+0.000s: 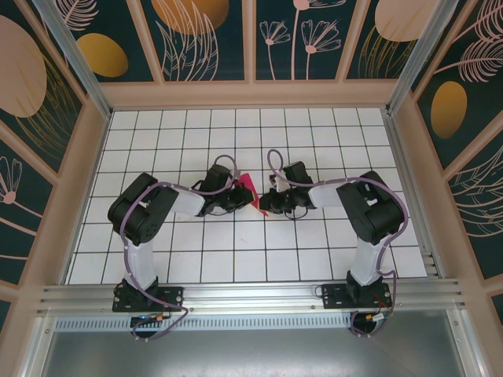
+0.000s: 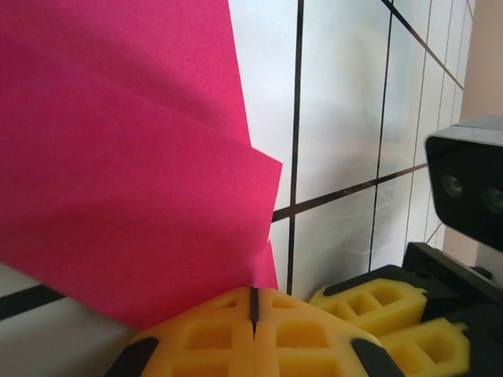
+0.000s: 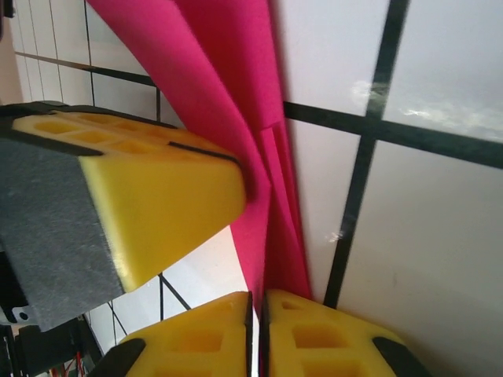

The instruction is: Fold a paper plane with a square sheet of paper (pick it up from the middle)

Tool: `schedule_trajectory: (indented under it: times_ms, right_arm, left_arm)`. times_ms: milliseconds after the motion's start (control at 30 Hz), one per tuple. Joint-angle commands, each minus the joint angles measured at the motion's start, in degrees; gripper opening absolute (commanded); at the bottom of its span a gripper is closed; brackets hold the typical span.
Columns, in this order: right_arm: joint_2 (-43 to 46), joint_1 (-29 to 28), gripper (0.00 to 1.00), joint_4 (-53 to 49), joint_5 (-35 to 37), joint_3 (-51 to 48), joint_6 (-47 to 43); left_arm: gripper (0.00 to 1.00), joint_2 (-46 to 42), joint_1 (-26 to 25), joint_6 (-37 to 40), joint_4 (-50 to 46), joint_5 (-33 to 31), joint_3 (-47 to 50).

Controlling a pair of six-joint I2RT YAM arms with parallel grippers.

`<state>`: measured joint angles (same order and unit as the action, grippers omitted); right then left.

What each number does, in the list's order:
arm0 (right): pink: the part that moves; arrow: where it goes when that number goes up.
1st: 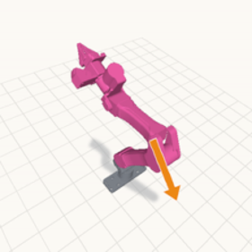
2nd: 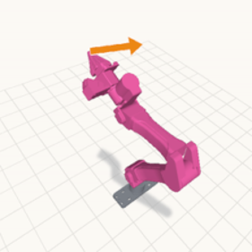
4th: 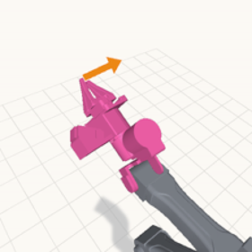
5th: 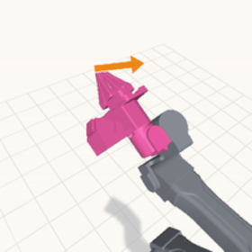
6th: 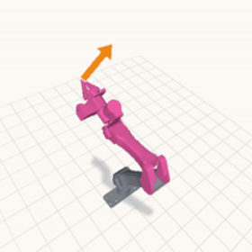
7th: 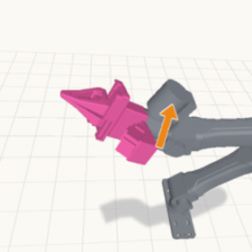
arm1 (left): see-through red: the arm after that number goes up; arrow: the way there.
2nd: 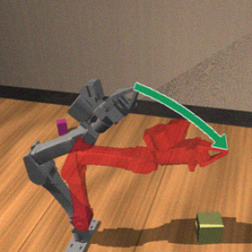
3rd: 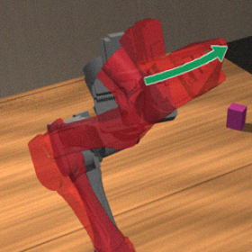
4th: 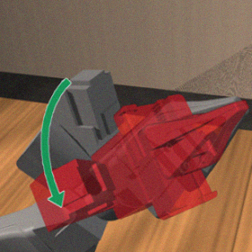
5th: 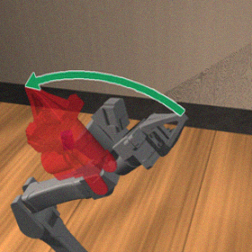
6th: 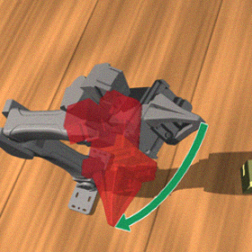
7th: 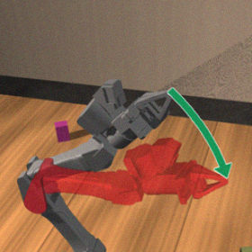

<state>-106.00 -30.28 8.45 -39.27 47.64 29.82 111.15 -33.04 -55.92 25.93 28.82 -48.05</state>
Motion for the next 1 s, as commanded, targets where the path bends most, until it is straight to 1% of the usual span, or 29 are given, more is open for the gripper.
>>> schedule_trajectory:
  times_ms: [0, 100, 233, 367, 500, 633, 700, 867, 967]
  right_arm:
    - [1.4, -0.7, 0.2, -3.8, 2.2, 0.2, -1.2]
    - [3.6, -0.4, 0.23, -5.2, 1.4, 0.7, -1.1]
    - [4.3, 0.0, 0.22, -6.4, 0.7, 0.6, -0.7]
    - [5.3, 0.0, 0.17, -6.8, 0.6, -0.4, -0.5]
    - [4.2, 0.0, 0.1, -7.3, 1.4, -1.2, -0.3]
    - [1.9, 0.0, 0.09, -8.5, 3.6, -1.6, -0.9]
    - [1.0, 0.1, 0.09, -9.0, 4.2, -1.4, -1.3]
    - [1.4, 0.1, 0.13, -11.0, 4.7, 0.7, -2.7]
    - [3.9, 0.3, 0.18, -11.6, 5.4, 1.3, -3.7]
  left_arm:
    - [0.0, 1.9, -0.1, 1.3, -6.3, -5.1, -1.7]
    - [0.0, 2.2, -0.1, 1.6, -7.6, -5.7, -2.0]
    - [0.0, 2.0, 0.0, 1.6, -7.7, -5.7, -1.4]
    - [0.0, 1.8, -0.1, 1.8, -8.0, -5.9, -1.3]
    - [0.0, 1.8, -0.1, 1.7, -7.9, -6.0, -1.3]
    - [0.0, 1.9, -0.1, 1.6, -8.0, -6.1, -1.2]
    - [0.0, 2.0, 0.0, 1.6, -7.9, -6.1, -1.1]
    - [0.0, 2.1, -0.1, 1.5, -8.1, -5.9, -1.3]
    - [0.0, 2.1, -0.1, 1.6, -8.1, -5.7, -1.4]
